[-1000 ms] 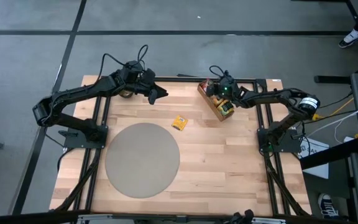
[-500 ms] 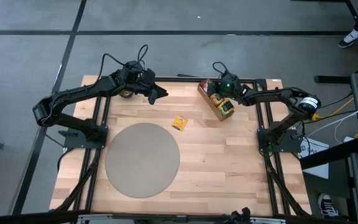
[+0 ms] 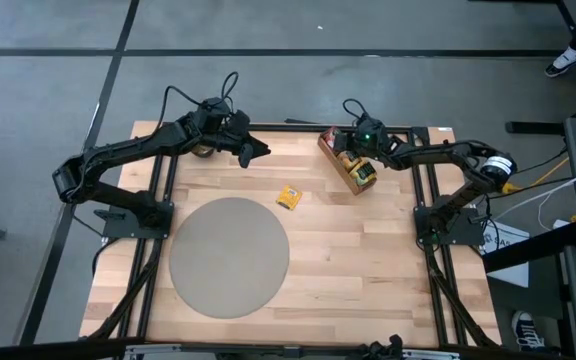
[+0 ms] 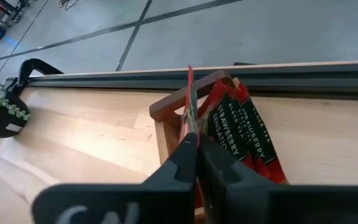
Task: Pick & Place Tea
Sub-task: Put the red tea bag into the top section of the wooden organizer
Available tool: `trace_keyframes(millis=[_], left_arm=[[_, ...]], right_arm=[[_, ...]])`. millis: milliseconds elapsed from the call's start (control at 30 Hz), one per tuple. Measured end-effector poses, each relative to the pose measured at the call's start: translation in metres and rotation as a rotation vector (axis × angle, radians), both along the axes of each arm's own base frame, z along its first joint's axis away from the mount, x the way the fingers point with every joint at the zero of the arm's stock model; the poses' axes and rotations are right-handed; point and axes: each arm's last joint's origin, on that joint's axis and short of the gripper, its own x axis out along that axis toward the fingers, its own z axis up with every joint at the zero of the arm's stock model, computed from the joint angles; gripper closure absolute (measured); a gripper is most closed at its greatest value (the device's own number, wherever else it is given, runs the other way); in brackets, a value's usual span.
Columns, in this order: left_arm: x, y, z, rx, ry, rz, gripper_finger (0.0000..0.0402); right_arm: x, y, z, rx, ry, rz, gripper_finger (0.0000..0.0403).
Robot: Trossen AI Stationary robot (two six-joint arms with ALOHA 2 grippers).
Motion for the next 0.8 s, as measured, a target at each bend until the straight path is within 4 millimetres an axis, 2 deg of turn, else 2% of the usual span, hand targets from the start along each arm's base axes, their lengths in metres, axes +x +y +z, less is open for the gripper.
trace_keyframes(millis=[400, 800], left_arm=[[0.000, 0.000, 0.000, 0.000, 0.000, 0.000, 0.0260], [0.000, 0.000, 0.000, 0.000, 0.000, 0.000, 0.0260]], right_arm=[[-0.007, 0.007, 0.022, -0.100, 0.044, -0.046, 0.0399], [0.008, 0.022, 0.015, -0.152, 0.108, -0.088, 0.0401]])
